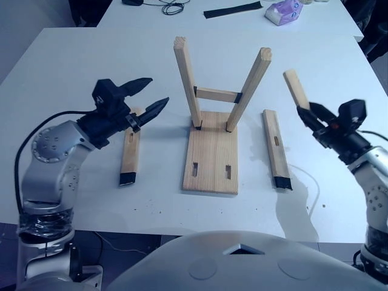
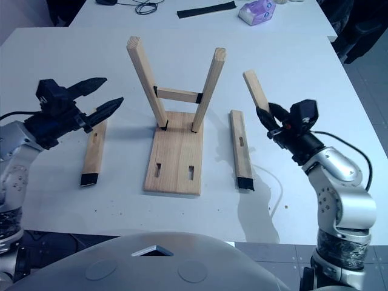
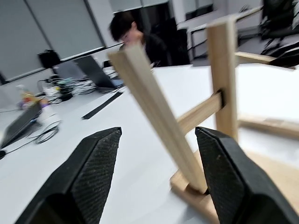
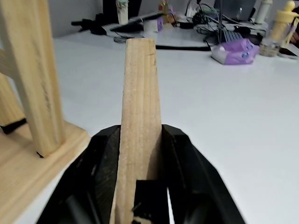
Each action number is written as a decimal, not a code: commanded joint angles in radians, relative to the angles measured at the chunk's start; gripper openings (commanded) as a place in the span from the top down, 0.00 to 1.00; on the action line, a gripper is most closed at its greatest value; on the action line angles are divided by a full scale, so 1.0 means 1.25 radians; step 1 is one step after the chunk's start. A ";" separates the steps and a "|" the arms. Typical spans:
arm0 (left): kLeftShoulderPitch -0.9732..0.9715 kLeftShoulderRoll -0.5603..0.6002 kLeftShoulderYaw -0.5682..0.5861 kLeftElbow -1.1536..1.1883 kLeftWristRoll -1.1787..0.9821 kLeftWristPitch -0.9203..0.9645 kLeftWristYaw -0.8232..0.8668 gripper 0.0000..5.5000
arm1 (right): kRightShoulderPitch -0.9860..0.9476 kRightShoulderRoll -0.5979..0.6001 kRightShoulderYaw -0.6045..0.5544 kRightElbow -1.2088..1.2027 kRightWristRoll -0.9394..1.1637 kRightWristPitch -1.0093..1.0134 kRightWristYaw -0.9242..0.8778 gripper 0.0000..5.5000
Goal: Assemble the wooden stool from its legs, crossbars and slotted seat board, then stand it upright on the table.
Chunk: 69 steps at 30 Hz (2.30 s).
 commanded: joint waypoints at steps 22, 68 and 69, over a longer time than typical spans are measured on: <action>-0.215 -0.068 -0.164 -0.045 -0.407 0.290 -0.022 0.47 | -0.271 -0.226 0.057 0.082 0.647 0.217 0.292 0.76; -0.298 -0.137 -0.165 -0.015 -0.522 0.326 0.032 0.76 | -0.281 -0.156 0.205 0.042 0.465 0.126 0.316 0.76; -0.298 -0.137 -0.166 -0.015 -0.517 0.325 0.033 0.76 | -0.281 -0.158 0.208 0.045 0.458 0.124 0.321 0.76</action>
